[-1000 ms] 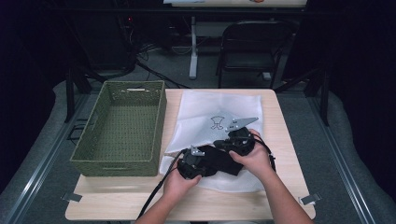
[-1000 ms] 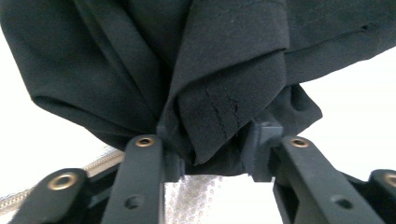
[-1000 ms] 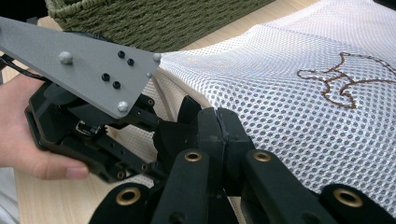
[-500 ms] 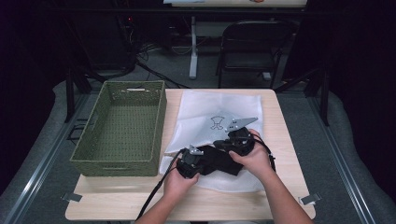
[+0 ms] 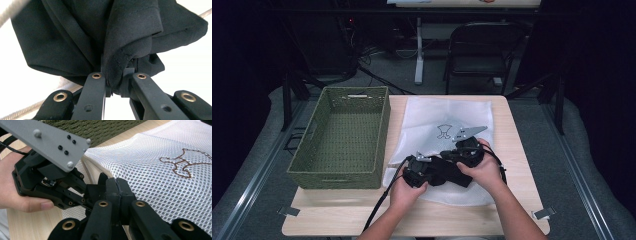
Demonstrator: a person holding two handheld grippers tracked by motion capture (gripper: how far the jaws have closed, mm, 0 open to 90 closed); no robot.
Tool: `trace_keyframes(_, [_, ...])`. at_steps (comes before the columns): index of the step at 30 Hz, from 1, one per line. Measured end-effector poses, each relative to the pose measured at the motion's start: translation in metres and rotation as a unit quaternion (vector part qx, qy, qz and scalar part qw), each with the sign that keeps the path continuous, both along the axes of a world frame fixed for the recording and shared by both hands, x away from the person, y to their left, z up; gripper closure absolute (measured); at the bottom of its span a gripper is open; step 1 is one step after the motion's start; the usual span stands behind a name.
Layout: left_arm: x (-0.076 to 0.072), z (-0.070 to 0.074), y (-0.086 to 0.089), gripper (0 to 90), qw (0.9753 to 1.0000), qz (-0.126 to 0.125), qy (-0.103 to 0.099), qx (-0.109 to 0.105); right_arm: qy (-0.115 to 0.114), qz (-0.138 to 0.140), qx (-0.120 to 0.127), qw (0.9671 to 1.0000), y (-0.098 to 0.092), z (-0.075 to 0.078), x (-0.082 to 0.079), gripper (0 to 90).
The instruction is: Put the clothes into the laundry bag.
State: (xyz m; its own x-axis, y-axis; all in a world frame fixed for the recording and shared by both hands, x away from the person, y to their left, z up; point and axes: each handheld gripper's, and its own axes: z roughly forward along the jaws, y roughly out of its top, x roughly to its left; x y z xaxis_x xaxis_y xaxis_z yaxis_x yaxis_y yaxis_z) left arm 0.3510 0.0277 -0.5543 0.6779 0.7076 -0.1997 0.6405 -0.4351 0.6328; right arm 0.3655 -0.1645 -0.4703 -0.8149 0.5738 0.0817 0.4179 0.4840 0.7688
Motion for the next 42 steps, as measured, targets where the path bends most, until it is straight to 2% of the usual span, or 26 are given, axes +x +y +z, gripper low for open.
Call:
trace_keyframes(18, [0.013, 0.012, -0.011, 85.4, 0.9998, 0.014, -0.01, -0.009, 0.0, 0.003, 0.001, 1.0, 0.001, 0.001, -0.002, 89.7])
trace_keyframes(19, [0.014, 0.013, -0.011, 85.4, 0.9999, 0.013, -0.005, -0.009, 0.0, 0.003, 0.001, 1.0, 0.001, 0.001, -0.002, 89.7])
trace_keyframes(42, [0.03, 0.009, -0.017, 85.0, 0.9987, 0.044, -0.005, -0.027, 0.003, 0.005, 0.0, 1.0, 0.002, 0.0, -0.002, 89.7])
